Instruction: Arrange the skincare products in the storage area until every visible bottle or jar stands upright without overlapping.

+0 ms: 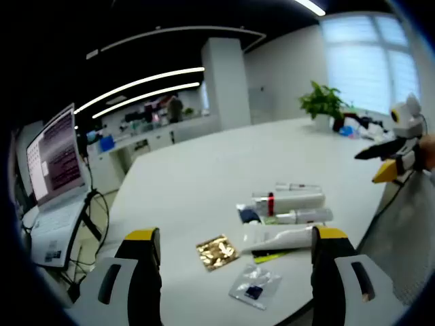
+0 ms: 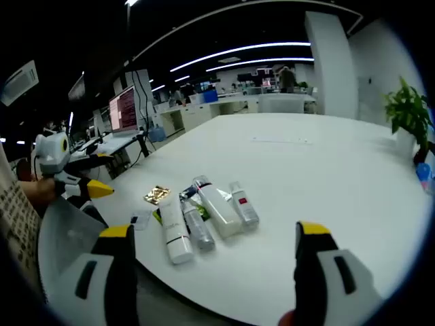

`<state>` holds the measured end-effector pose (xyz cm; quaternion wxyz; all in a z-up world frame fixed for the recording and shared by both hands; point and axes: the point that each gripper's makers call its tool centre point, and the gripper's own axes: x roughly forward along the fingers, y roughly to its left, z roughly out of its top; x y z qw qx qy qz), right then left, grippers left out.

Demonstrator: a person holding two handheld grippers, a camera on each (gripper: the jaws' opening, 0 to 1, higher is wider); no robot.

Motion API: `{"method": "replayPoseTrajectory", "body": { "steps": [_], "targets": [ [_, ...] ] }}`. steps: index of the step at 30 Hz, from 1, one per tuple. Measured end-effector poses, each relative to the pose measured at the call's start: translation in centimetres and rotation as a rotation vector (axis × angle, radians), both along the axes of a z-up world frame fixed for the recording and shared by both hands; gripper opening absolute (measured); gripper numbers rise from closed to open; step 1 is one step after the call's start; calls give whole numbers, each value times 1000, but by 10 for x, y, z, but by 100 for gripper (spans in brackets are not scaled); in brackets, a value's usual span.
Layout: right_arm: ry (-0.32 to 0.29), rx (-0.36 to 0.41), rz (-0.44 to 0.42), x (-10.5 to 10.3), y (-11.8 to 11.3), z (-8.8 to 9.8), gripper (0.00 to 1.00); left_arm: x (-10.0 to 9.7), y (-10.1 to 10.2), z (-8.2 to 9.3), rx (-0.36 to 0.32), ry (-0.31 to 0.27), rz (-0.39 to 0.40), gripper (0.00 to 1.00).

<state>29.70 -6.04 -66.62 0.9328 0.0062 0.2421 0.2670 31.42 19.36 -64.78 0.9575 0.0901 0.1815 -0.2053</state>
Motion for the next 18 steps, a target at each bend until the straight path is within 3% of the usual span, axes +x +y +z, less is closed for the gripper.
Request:
{"method": "replayPoseTrajectory", "body": {
  "steps": [18],
  "targets": [
    [0,-13,-1,0,1,-1,98,0,2,1,0,-9,-3,89]
  ]
}}
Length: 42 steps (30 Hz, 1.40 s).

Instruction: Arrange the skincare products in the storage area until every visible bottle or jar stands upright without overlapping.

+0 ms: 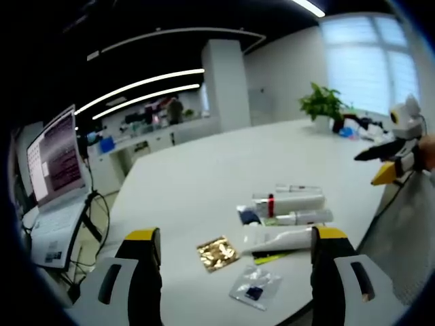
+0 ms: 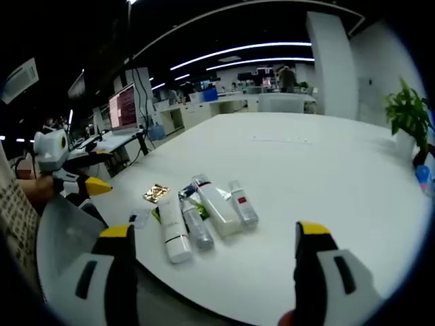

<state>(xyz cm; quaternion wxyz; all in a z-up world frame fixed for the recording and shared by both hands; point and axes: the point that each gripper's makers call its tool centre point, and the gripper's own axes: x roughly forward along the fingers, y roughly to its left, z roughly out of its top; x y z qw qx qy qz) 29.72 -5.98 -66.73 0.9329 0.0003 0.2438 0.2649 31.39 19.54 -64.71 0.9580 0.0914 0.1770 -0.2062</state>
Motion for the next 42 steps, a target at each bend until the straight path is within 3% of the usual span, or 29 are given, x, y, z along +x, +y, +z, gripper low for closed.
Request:
{"method": "replayPoseTrajectory", "body": {
  "steps": [28,35,42],
  "targets": [
    [8,-18,8,-1,2,-2,98,-2,-3,2,6,-3,-11,89],
    [18,8,-11,-1,1,1,96,-1,-2,1,-1,0,-12,88],
    [26,-23,42,-5,10,1,93,-1,-4,0,0,3,-23,88]
  ]
}}
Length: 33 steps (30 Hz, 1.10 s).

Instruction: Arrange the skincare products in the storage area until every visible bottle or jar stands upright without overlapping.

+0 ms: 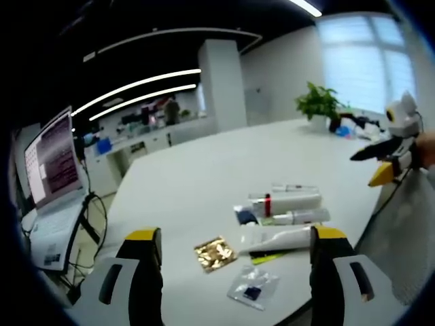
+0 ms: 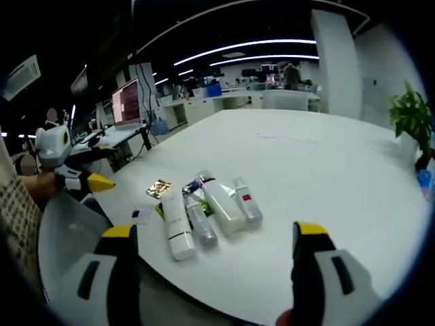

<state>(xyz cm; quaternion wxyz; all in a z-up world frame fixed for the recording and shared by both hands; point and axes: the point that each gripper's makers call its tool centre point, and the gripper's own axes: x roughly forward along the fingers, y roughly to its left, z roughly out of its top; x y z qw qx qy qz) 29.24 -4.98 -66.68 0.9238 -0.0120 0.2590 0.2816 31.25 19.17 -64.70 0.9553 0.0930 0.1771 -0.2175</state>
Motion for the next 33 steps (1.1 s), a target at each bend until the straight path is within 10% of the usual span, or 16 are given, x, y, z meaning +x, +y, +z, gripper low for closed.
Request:
{"method": "replayPoseTrajectory", "body": {
  "steps": [33],
  "targets": [
    [105,-202,269,77,42,-33,75,1,5,3,6,-16,16,86]
  ]
}}
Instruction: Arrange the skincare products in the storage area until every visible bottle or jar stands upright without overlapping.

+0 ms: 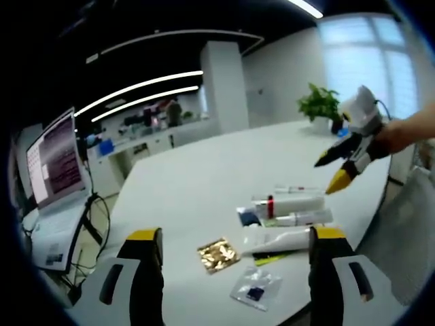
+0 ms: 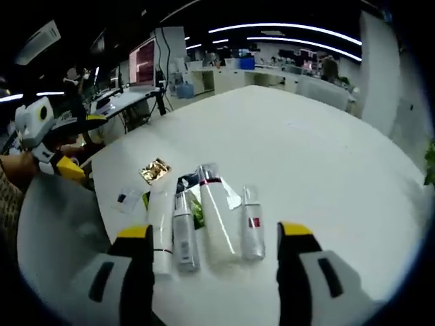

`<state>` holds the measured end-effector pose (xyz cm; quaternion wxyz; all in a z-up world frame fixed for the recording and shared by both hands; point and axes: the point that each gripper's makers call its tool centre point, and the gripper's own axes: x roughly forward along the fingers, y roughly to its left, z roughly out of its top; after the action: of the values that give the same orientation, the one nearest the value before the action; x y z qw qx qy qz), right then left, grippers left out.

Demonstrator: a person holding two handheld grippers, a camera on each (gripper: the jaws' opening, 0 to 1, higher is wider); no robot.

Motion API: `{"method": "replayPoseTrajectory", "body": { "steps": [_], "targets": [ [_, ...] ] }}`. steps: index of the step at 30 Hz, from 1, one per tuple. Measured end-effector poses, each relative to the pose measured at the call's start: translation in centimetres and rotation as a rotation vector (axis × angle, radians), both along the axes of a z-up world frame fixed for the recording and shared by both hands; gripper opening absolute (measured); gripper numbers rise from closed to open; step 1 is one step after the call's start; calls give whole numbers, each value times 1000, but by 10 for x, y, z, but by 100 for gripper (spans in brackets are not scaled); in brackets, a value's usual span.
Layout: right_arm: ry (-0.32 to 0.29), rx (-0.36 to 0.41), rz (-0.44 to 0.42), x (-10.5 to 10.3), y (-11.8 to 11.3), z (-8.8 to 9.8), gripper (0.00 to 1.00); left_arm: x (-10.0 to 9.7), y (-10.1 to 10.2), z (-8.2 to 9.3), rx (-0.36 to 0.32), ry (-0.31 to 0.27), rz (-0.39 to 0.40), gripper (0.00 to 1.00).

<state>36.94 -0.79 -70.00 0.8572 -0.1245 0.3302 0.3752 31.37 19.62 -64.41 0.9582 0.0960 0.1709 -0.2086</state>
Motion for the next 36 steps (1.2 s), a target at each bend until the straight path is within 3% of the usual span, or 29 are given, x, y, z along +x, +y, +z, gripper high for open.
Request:
{"method": "replayPoseTrajectory", "body": {
  "steps": [4,11,19,29,36],
  "targets": [
    [-11,-87,104,10,10,-5,74,0,0,-1,8,2,0,86],
    [34,-110,131,25,23,-17,62,1,1,-2,11,6,3,86],
    [63,-190,181,40,33,-38,54,1,2,-4,18,11,4,84],
    [90,-280,224,48,43,-61,42,1,3,-6,35,14,5,83],
    [152,-322,236,45,50,-73,37,1,3,-5,32,12,6,83]
  ]
}}
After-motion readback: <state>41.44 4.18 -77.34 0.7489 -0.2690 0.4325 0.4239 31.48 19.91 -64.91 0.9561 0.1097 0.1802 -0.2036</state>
